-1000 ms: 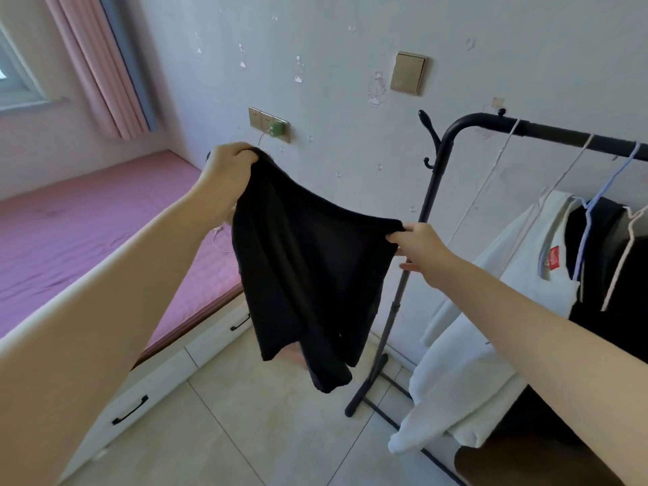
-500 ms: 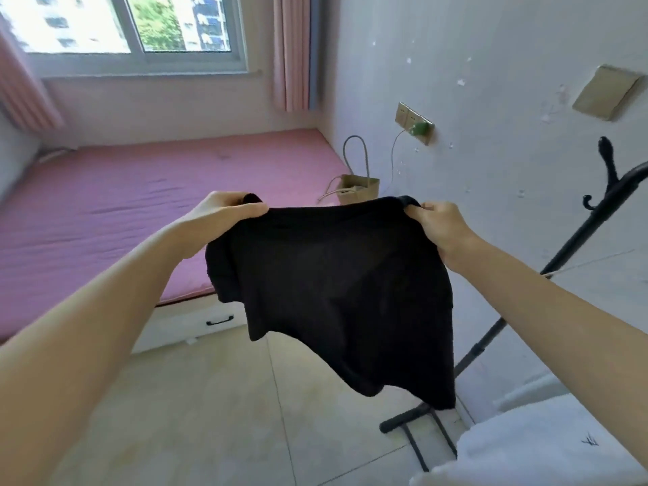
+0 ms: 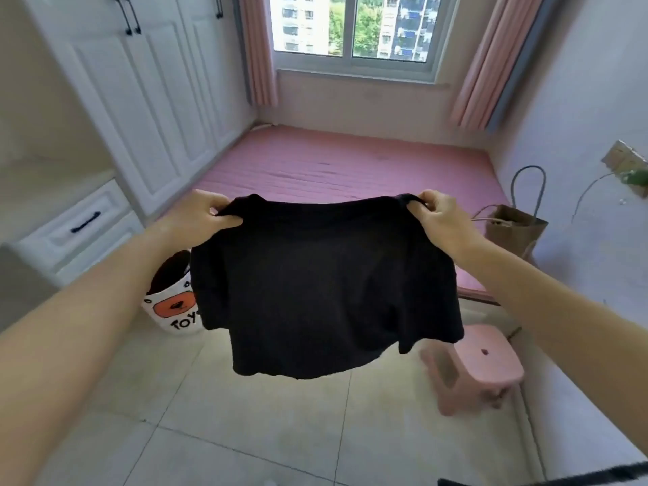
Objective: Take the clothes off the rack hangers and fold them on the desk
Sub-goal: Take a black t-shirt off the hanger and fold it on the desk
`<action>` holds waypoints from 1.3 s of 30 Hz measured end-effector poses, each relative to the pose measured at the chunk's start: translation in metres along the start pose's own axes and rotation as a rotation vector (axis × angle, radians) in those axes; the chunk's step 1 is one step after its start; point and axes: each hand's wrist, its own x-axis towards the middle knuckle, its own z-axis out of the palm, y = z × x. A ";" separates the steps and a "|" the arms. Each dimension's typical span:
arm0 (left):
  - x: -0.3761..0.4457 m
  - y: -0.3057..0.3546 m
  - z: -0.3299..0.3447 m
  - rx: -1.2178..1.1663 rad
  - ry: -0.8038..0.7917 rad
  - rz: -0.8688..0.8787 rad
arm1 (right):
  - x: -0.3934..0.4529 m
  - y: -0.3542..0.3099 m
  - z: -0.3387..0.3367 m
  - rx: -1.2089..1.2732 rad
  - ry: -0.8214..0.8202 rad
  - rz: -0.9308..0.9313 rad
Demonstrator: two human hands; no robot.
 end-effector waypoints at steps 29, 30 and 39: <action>-0.314 -0.371 -0.339 0.300 0.767 -0.635 | -0.007 -0.403 0.558 0.070 -0.410 -0.674; -0.320 -0.380 -0.344 0.297 0.780 -0.647 | -0.008 -0.411 0.573 0.064 -0.431 -0.709; -0.360 -0.458 -0.386 0.360 0.967 -0.934 | -0.004 -0.510 0.727 0.080 -0.633 -1.047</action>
